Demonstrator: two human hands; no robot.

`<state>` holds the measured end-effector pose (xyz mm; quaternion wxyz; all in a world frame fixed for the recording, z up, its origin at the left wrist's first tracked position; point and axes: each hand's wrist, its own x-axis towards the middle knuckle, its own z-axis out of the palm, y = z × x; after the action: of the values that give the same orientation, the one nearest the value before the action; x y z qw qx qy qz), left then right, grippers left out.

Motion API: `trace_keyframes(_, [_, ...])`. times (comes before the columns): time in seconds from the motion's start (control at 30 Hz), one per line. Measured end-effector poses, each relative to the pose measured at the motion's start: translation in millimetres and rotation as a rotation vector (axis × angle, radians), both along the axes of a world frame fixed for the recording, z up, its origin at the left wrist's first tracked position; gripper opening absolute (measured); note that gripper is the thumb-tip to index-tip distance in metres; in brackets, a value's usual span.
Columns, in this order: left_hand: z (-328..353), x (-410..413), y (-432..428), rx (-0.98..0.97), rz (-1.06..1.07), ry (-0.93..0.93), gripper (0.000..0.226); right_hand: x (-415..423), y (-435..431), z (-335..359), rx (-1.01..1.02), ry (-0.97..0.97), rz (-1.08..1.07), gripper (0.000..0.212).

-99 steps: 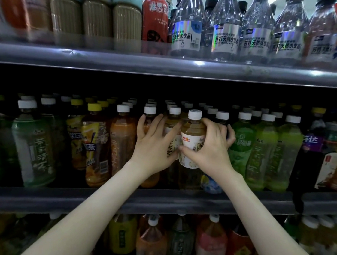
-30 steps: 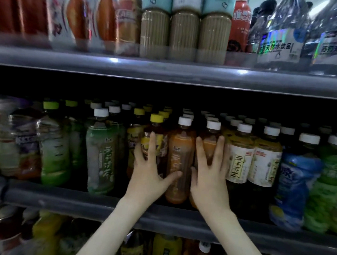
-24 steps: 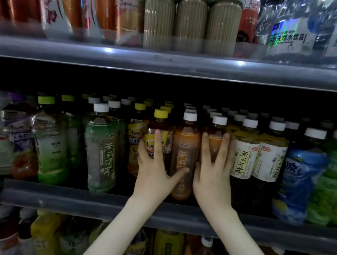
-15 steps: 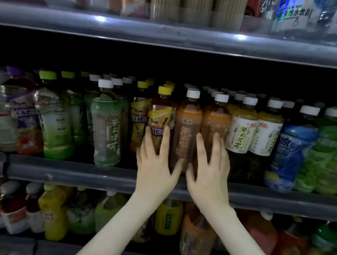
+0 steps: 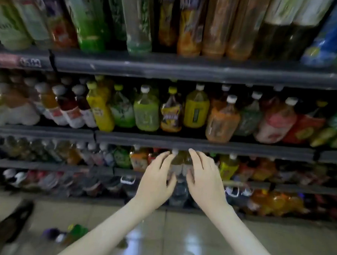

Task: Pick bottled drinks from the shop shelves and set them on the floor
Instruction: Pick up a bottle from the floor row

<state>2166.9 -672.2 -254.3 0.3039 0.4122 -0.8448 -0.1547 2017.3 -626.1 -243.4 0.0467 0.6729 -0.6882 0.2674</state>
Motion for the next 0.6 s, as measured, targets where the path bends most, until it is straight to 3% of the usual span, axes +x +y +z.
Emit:
trace_keyframes(0.17, [-84.6, 72.9, 30.2, 0.352, 0.089, -0.27, 0.052, 45.6, 40.7, -72.7, 0.39, -0.044, 0.005, 0.055])
trace_keyframes(0.33, [-167.1, 152.0, 33.6, 0.649, 0.191, -0.505, 0.044, 88.1, 46.8, -155.5, 0.65, -0.08, 0.013, 0.056])
trace_keyframes(0.6, [-378.8, 282.5, 21.3, 0.919, 0.316, -0.635, 0.043, 217.5, 35.3, -393.5, 1.093, -0.046, 0.098, 0.061])
